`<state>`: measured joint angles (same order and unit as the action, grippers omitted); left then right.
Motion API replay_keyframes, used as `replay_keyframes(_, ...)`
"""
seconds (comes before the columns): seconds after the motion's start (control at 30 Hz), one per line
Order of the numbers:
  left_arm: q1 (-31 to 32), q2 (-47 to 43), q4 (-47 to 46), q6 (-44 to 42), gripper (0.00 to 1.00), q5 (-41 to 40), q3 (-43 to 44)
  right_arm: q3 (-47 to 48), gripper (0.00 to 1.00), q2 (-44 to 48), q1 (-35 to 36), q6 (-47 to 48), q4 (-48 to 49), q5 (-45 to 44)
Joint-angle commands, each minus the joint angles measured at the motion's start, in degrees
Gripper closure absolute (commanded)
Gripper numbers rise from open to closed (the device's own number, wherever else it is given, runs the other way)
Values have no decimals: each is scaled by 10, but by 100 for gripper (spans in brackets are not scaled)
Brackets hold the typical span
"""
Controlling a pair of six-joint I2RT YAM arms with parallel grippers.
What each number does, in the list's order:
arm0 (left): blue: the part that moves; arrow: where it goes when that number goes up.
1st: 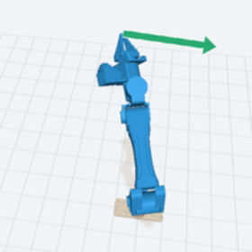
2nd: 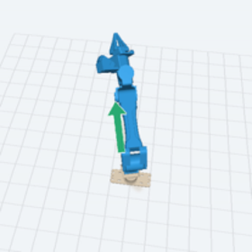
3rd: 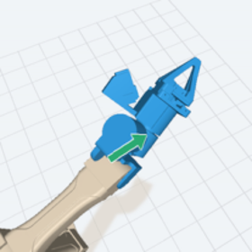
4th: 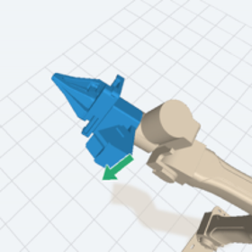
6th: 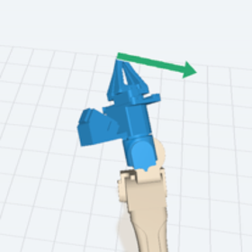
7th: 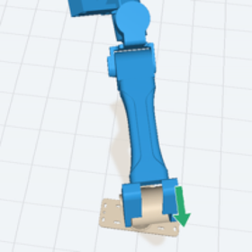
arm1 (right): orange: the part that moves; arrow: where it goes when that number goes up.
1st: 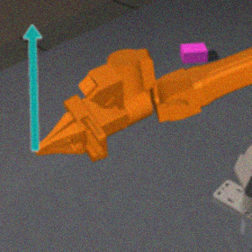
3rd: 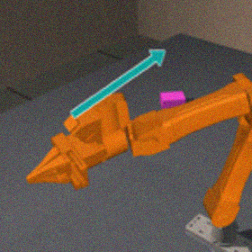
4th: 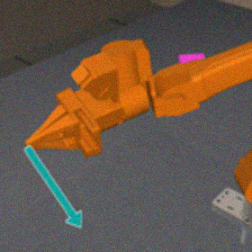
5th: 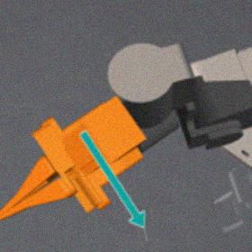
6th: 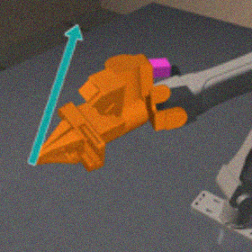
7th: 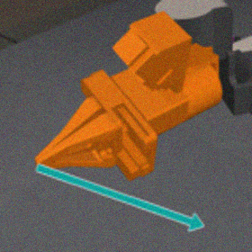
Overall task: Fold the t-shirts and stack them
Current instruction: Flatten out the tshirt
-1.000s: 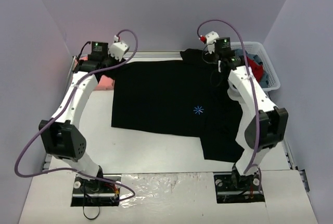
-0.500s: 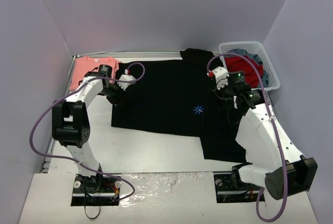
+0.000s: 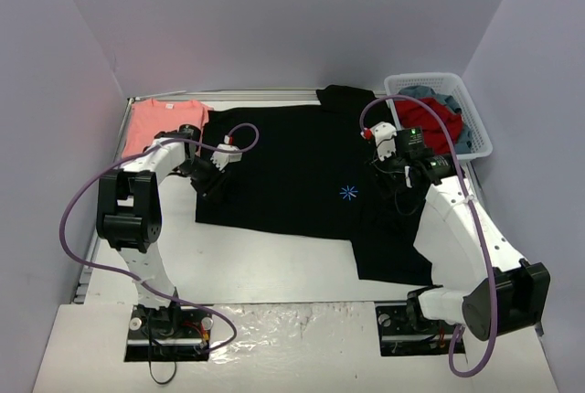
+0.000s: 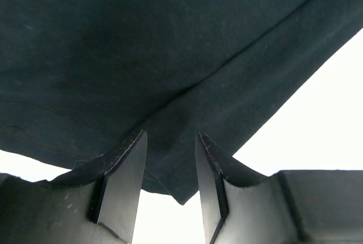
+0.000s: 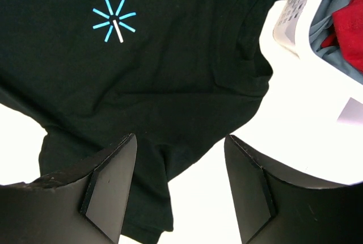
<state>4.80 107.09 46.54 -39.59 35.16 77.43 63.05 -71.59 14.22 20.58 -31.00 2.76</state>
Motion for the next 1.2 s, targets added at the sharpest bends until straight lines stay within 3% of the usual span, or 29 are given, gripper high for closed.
replay_keyframes(0.0, -4, -17, 21, -27, 62, 11, -10, 12, 41, -7, -3, -8, -5, -13)
replay_keyframes(0.63, -5, -26, -10, -30, 55, 9, -25, -4, 39, 8, -5, -3, -5, -10)
replay_keyframes(1.17, -5, -16, -51, -19, 41, -28, -28, -6, 35, 7, -8, 3, -5, 0)
